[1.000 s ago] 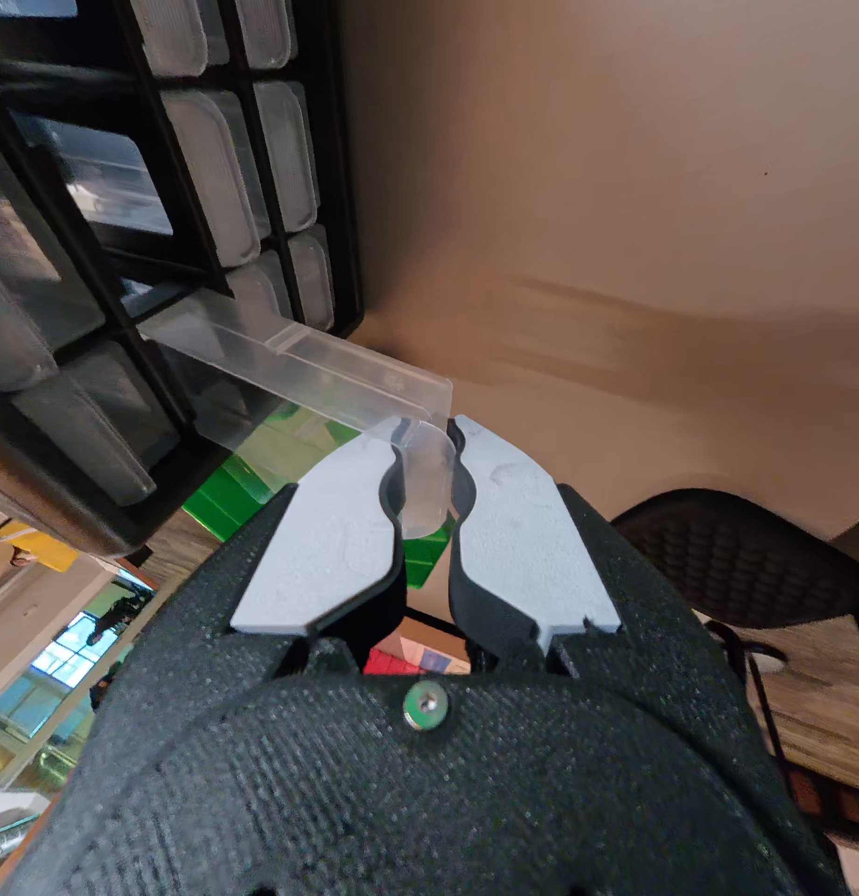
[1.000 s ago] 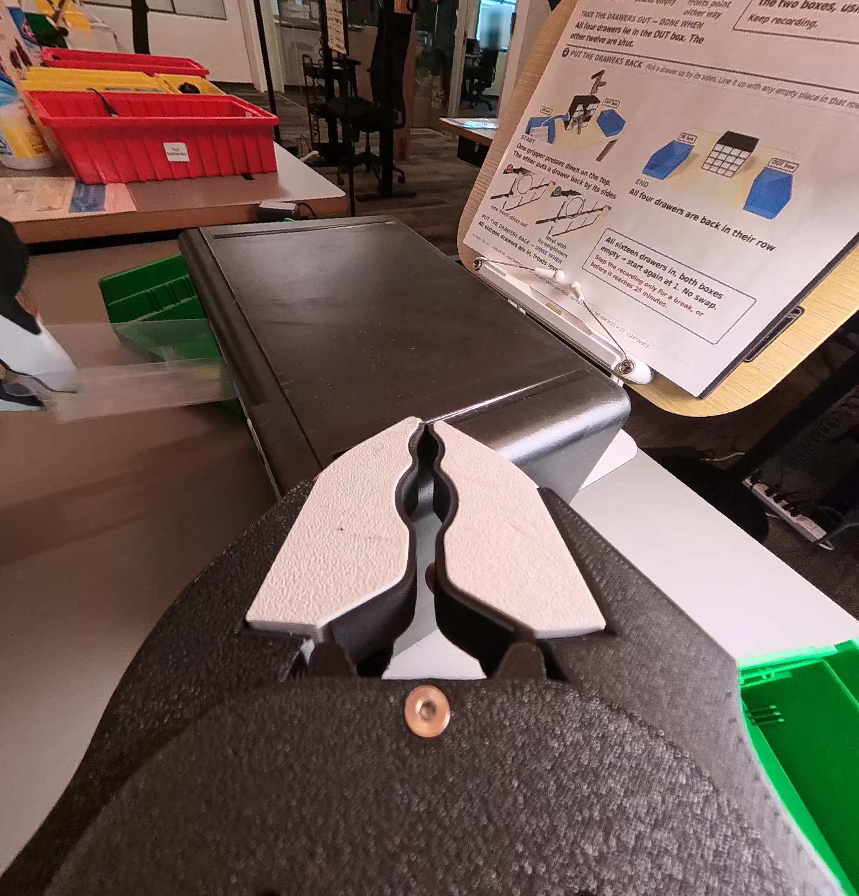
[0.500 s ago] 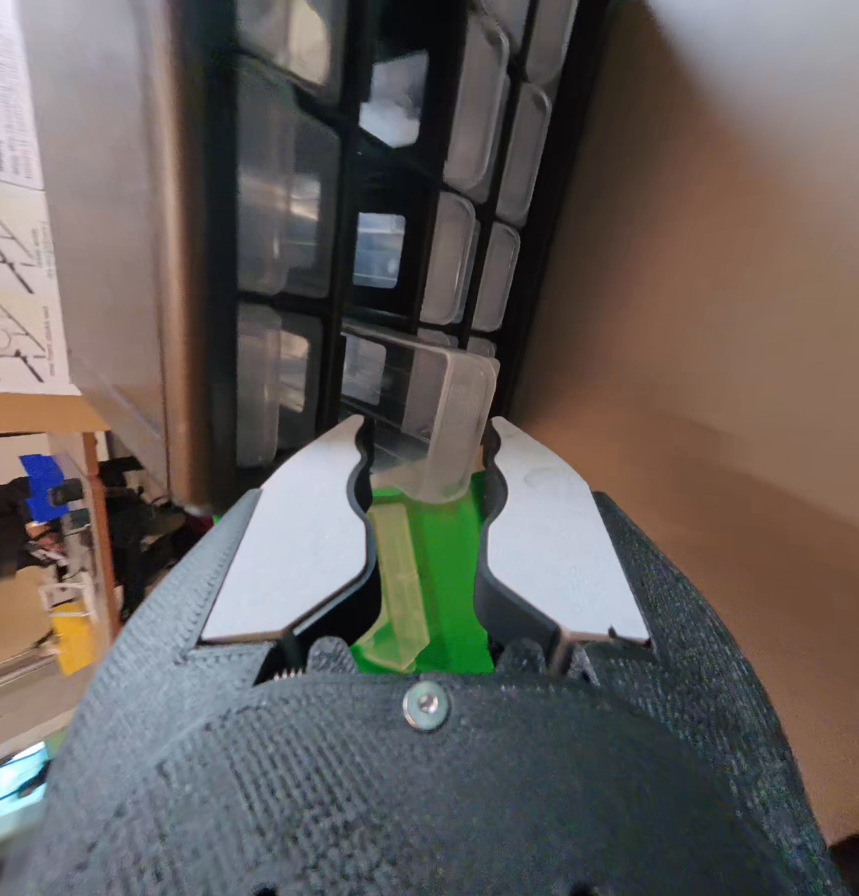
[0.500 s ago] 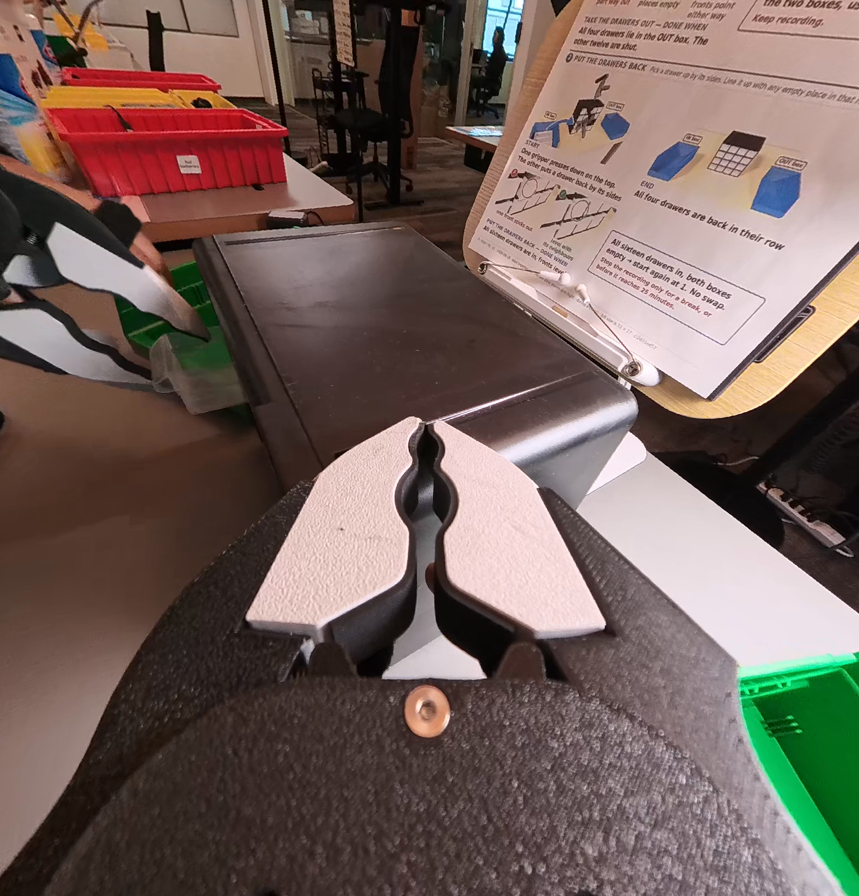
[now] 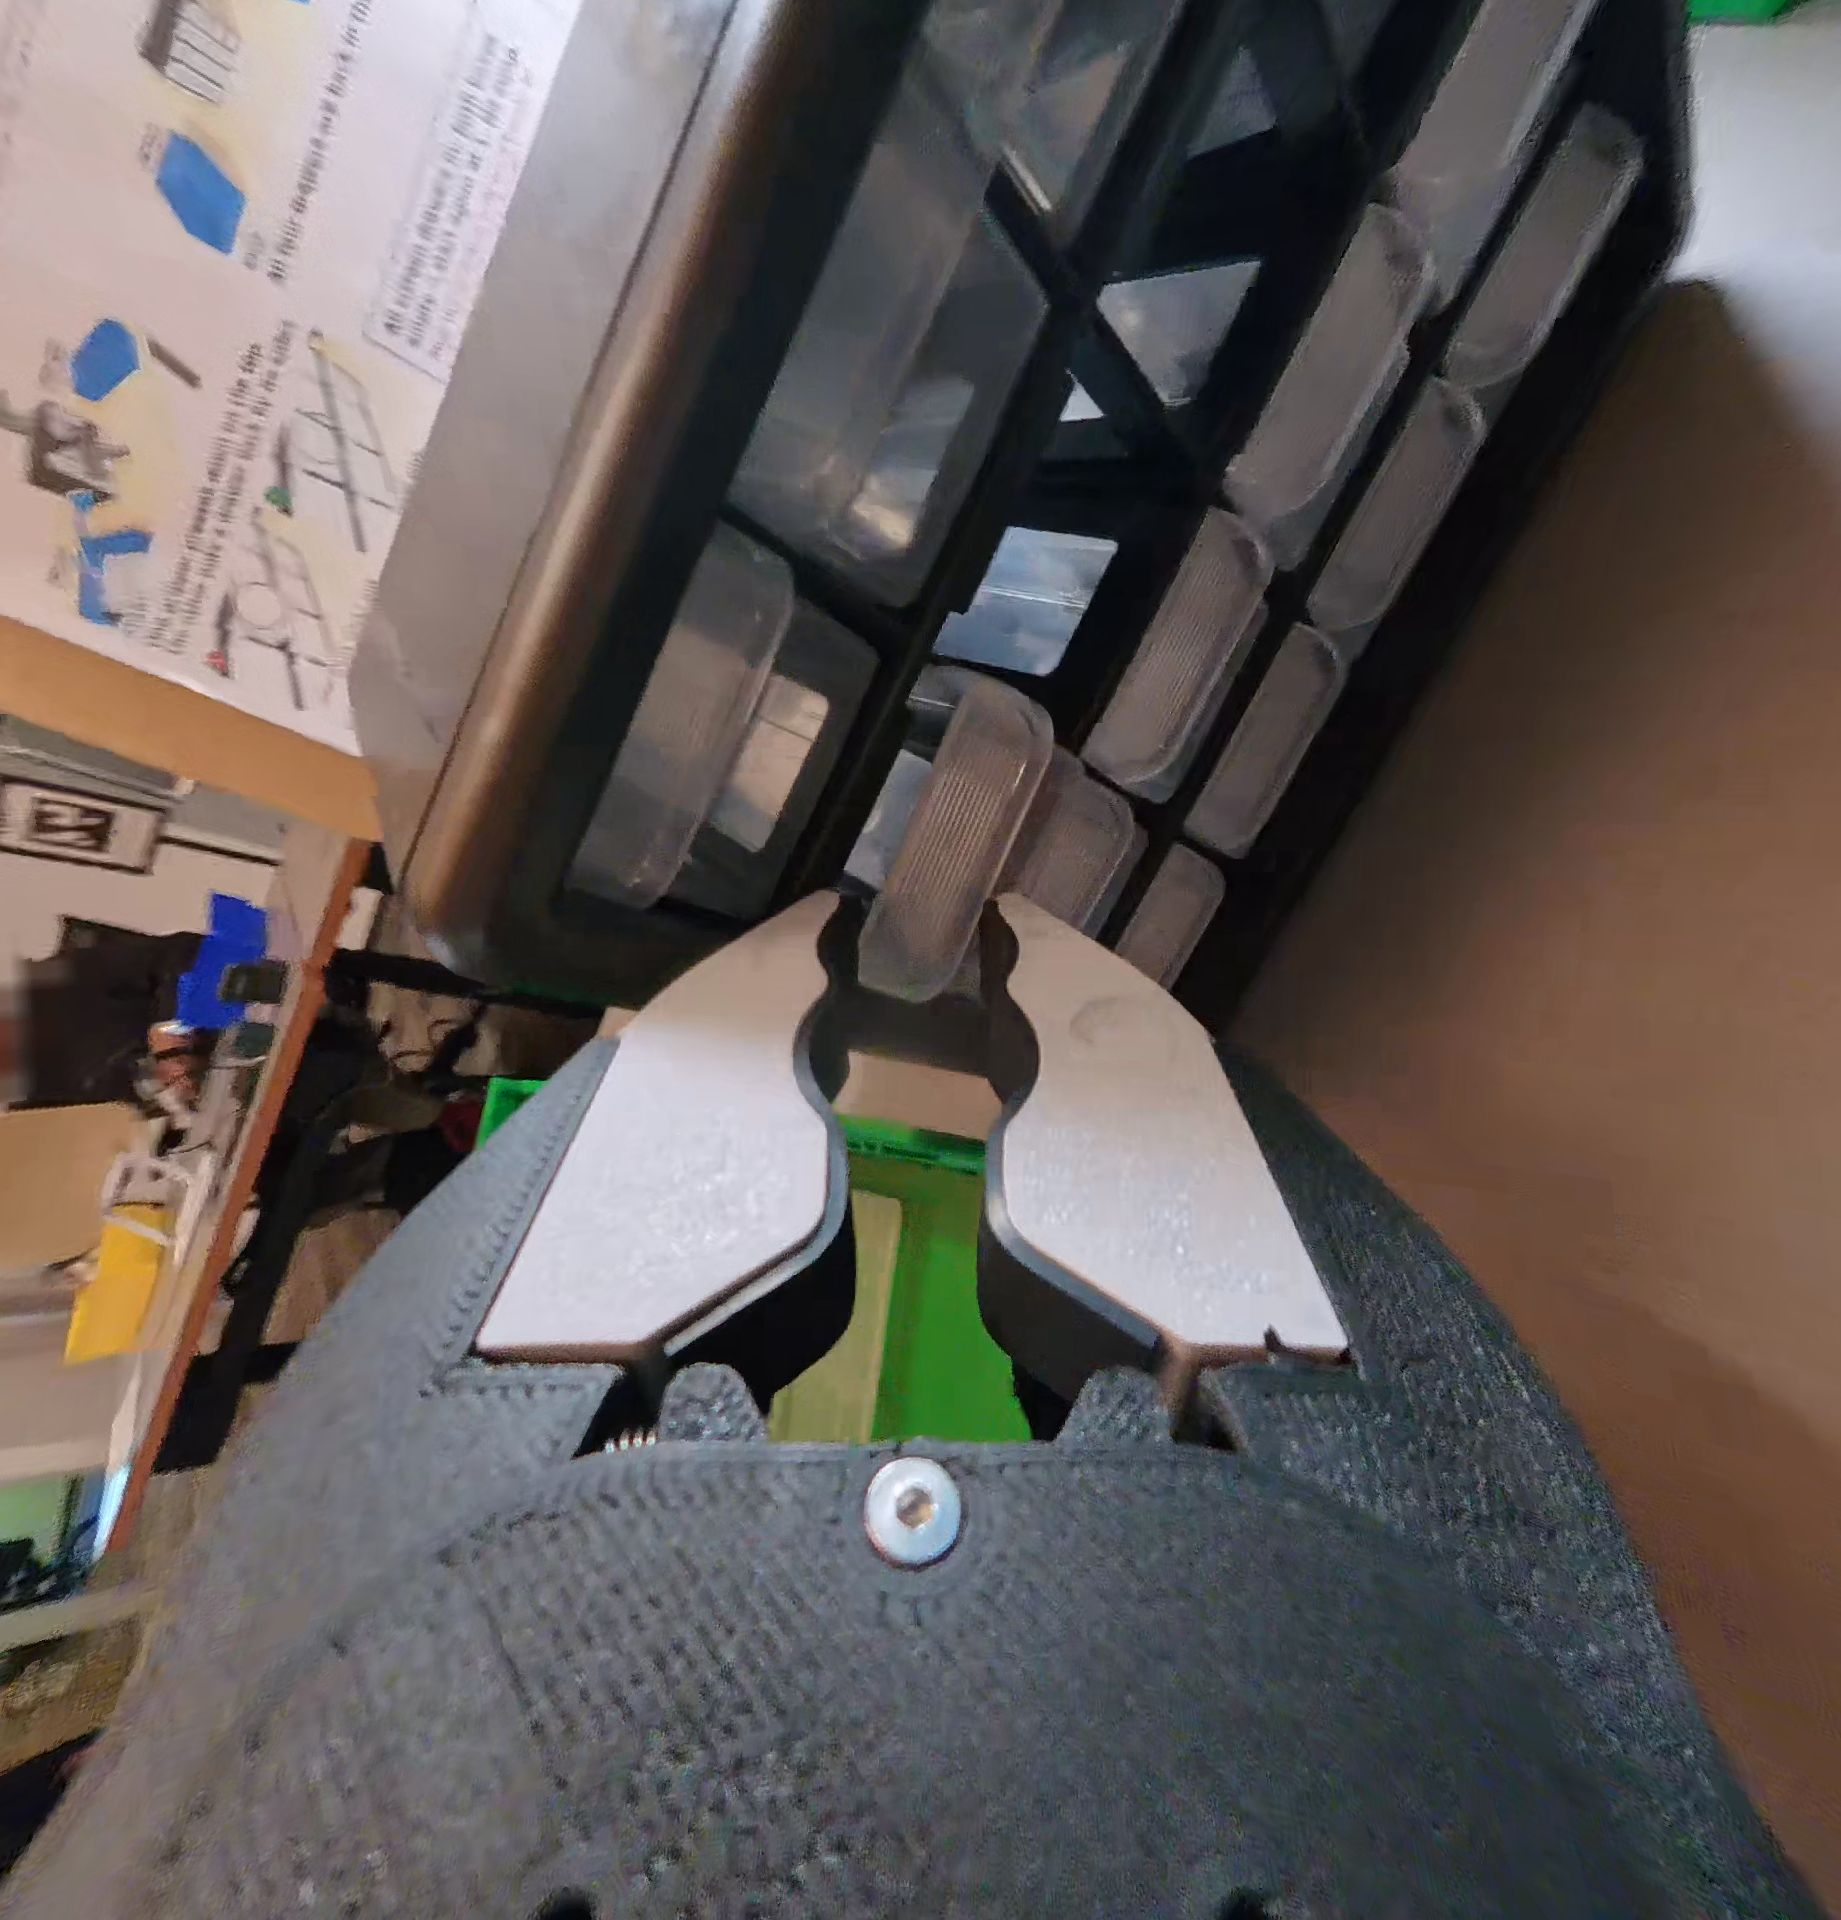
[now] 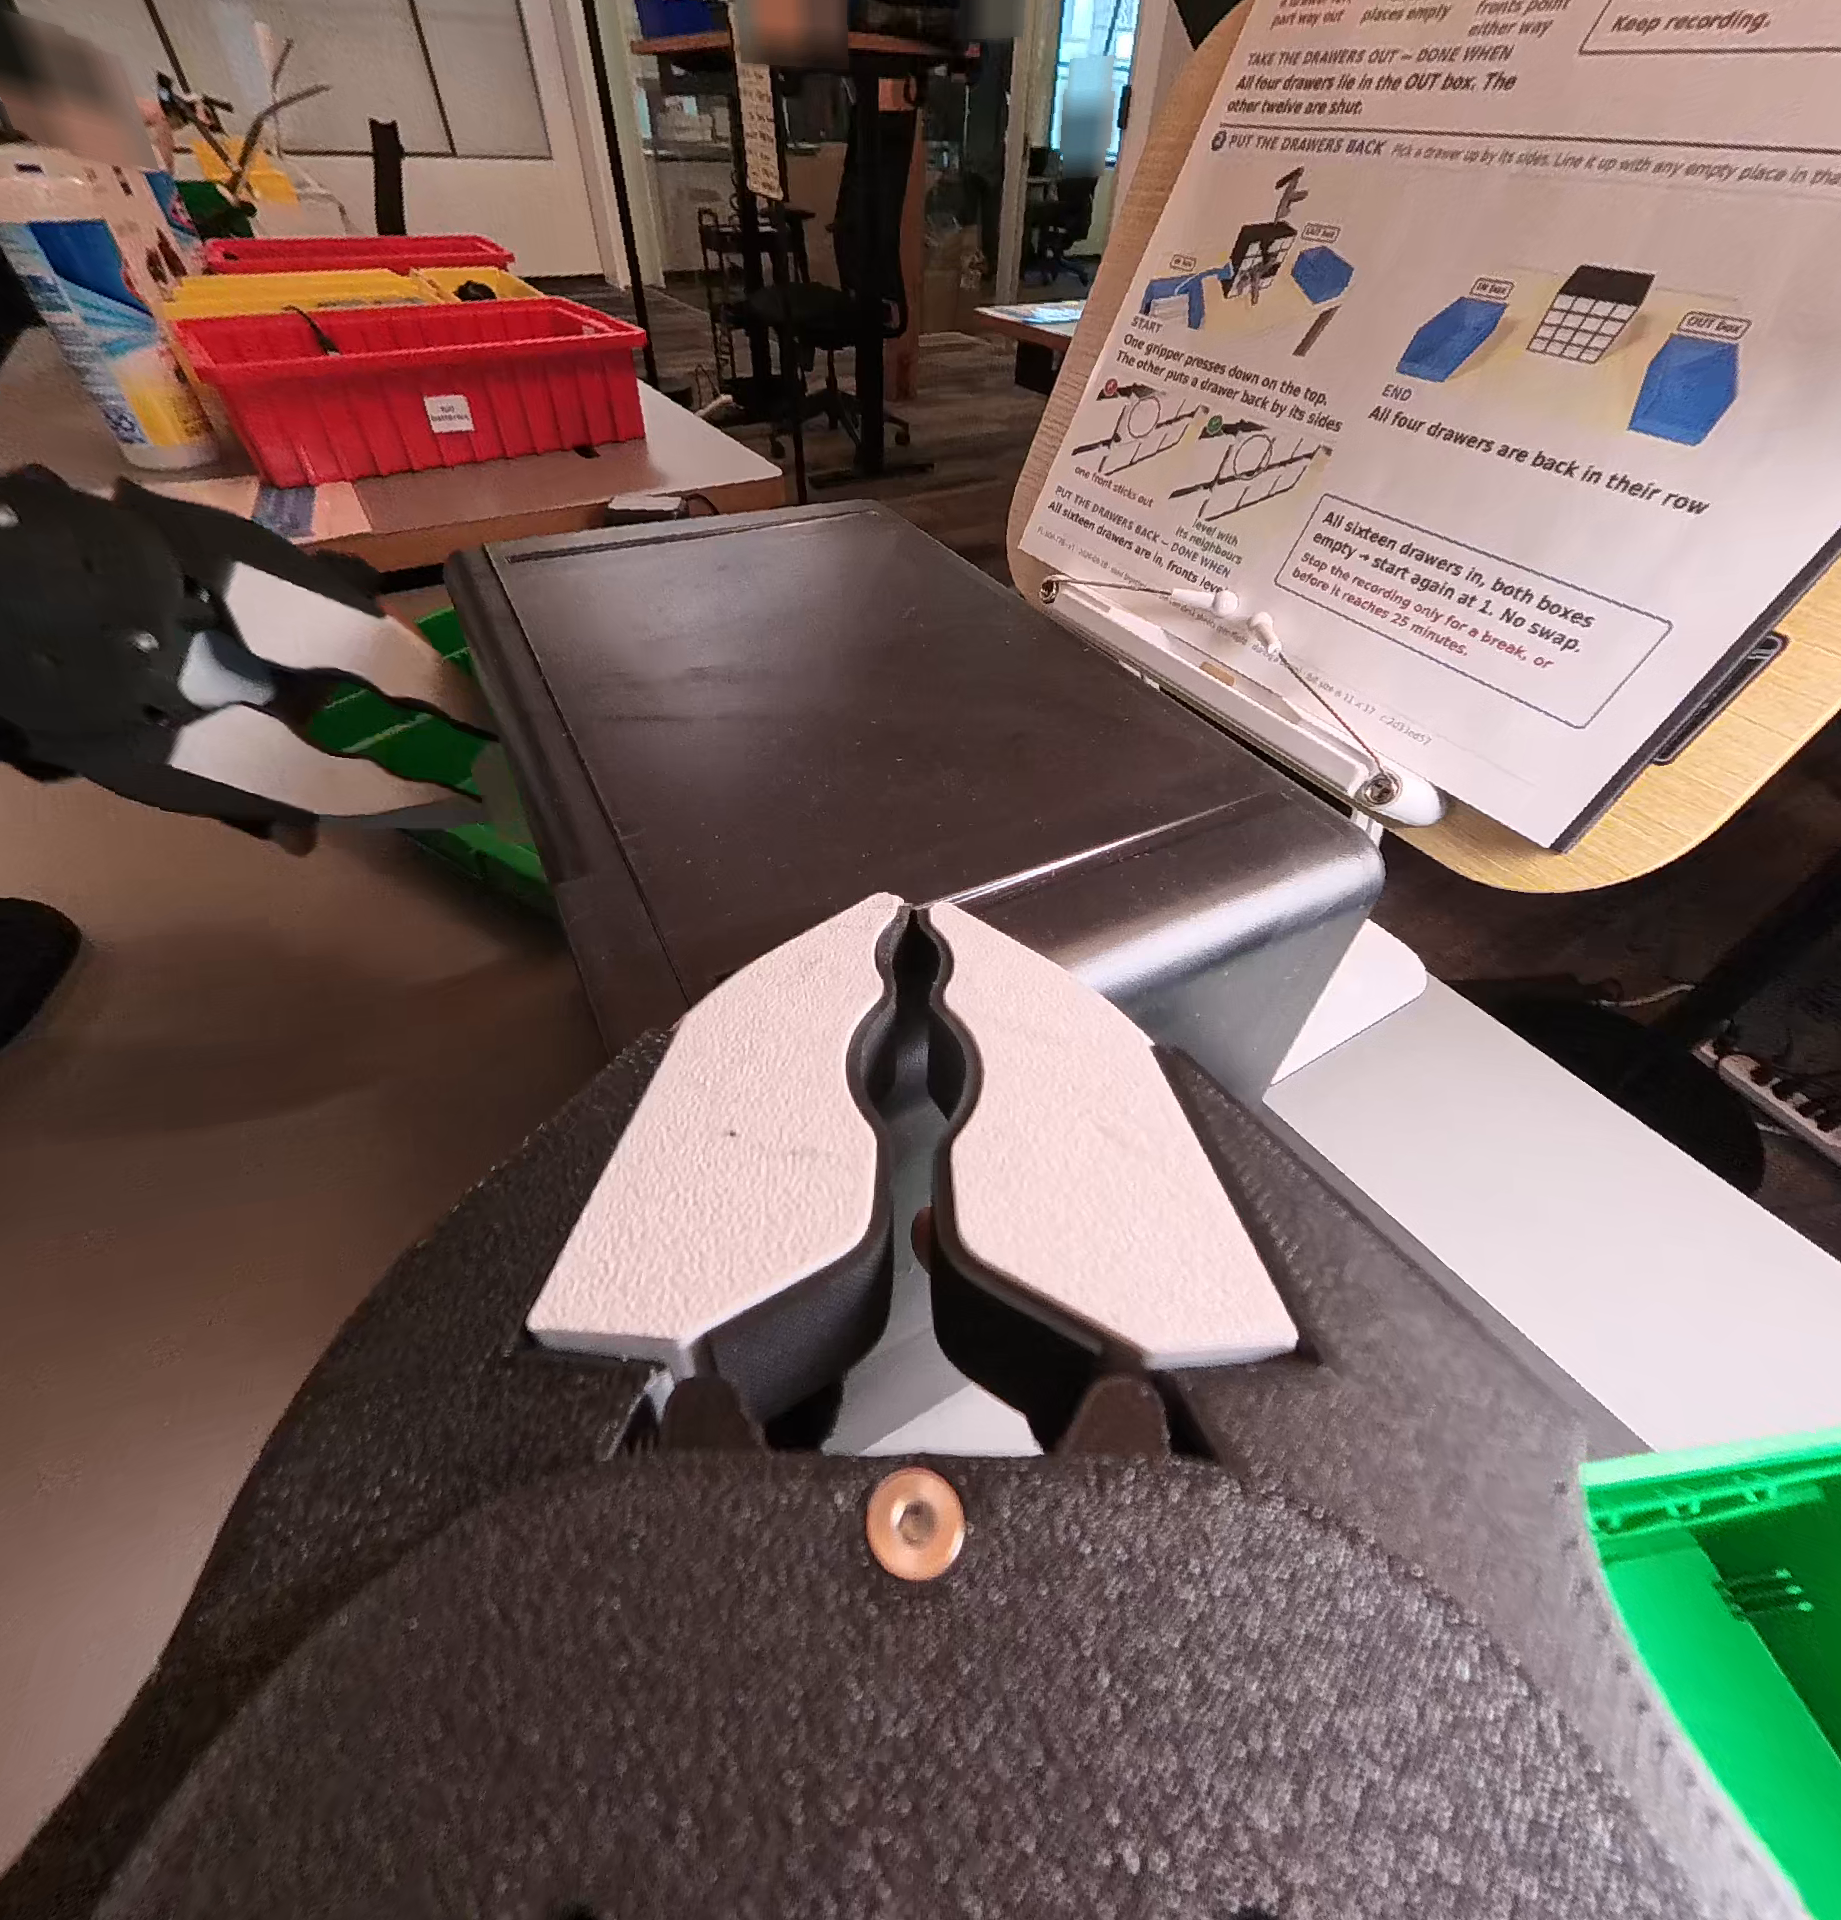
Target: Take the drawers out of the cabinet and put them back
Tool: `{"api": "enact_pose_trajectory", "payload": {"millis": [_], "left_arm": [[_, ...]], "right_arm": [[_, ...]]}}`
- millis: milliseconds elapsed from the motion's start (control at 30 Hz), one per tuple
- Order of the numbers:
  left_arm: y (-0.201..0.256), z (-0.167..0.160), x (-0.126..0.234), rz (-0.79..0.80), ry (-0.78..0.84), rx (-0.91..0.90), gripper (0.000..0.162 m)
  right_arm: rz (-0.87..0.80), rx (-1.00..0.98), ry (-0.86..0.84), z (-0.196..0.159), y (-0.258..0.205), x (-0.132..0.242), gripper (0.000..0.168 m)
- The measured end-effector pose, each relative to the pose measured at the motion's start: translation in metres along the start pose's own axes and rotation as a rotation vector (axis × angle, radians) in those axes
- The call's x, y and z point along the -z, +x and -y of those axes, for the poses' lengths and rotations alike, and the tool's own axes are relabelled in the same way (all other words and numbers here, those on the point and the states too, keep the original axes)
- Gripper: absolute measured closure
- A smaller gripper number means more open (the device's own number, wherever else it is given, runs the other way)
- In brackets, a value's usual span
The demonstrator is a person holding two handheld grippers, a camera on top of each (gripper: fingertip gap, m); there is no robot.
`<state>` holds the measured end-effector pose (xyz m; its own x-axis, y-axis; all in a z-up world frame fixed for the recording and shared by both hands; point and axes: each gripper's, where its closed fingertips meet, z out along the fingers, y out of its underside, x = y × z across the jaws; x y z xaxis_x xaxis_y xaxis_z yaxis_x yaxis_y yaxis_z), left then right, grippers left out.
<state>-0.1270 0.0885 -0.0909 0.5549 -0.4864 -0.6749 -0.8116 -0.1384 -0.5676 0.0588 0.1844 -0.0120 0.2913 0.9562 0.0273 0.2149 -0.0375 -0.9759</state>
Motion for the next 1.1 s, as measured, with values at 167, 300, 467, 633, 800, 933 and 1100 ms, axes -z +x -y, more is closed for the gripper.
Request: {"api": "enact_pose_trajectory", "payload": {"millis": [167, 300, 467, 633, 800, 933, 1100], "left_arm": [[-0.005, 0.005, -0.002, 0.107, 0.086, 0.074, 0.133], [-0.003, 0.002, 0.005, 0.173, 0.149, 0.082, 0.149], [-0.005, 0.001, 0.0, 0.237, 0.159, 0.068, 0.157], [-0.01, 0.001, -0.01, 0.236, 0.132, 0.119, 0.159], [-0.007, -0.002, -0.002, 0.172, 0.166, 0.178, 0.153], [-0.022, -0.032, 0.011, 0.039, 0.133, 0.431, 0.145], [-0.02, -0.055, 0.001, -0.166, 0.115, 0.623, 0.131]], "right_arm": [[0.011, -0.003, 0.005, 0.0, -0.001, -0.001, 0.168], [0.015, -0.005, 0.005, 0.0, -0.001, -0.001, 0.168], [0.016, -0.008, 0.007, 0.0, -0.001, -0.001, 0.168], [0.013, -0.006, 0.008, 0.0, -0.002, -0.001, 0.168], [0.02, -0.009, 0.012, 0.0, -0.002, -0.001, 0.168], [0.016, -0.001, 0.008, 0.0, -0.002, -0.002, 0.168], [0.01, 0.005, 0.002, 0.0, -0.002, -0.002, 0.168]]}}
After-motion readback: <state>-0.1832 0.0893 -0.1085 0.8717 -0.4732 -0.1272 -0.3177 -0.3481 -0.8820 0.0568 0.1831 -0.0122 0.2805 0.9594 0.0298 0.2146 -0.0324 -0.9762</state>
